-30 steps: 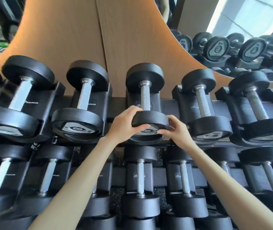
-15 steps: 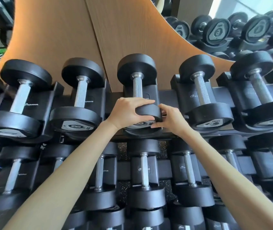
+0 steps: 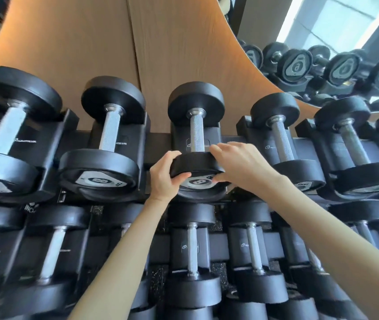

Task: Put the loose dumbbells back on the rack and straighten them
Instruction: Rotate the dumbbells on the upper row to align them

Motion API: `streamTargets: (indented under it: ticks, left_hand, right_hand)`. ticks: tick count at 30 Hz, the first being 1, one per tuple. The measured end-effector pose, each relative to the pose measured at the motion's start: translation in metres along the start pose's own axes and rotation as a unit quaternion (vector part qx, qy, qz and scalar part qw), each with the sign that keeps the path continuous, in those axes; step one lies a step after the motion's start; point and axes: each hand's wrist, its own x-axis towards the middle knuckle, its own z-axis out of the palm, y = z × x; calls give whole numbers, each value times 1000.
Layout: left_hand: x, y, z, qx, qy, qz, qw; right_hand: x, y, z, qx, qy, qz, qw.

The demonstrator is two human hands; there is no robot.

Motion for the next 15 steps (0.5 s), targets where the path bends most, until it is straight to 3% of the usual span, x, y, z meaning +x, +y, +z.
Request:
streamTargets:
  ticks: [2, 3, 5, 6, 7, 9, 11, 15]
  left_hand:
    - [2, 5, -1, 16, -34, -14, 999]
    - [4, 9, -2, 23, -57, -29, 998]
    - [6, 16, -6, 34, -103, -58, 992]
    - [6, 20, -9, 40, -124, -70, 989]
    - [7, 24, -13, 52, -145, -76, 985]
    - [14, 34, -16, 94, -178, -55, 978]
    - [25, 46, -10, 138, -198, 7, 970]
    - [34, 51, 9, 178, -143, 65, 971]
  right_hand:
    - [-14, 7, 21, 211, 55, 58, 974]
    - [-22, 7, 34, 398, 80, 89, 909]
    - [-33, 6, 64, 691, 125, 97, 705]
    - [-35, 4, 79, 747, 148, 96, 641]
    - [-35, 2, 90, 778, 165, 96, 599]
    - [-32, -5, 104, 809, 181, 105, 549]
    - [-26, -11, 115, 823, 193, 112, 522]
    - [-24, -17, 131, 818, 227, 147, 508]
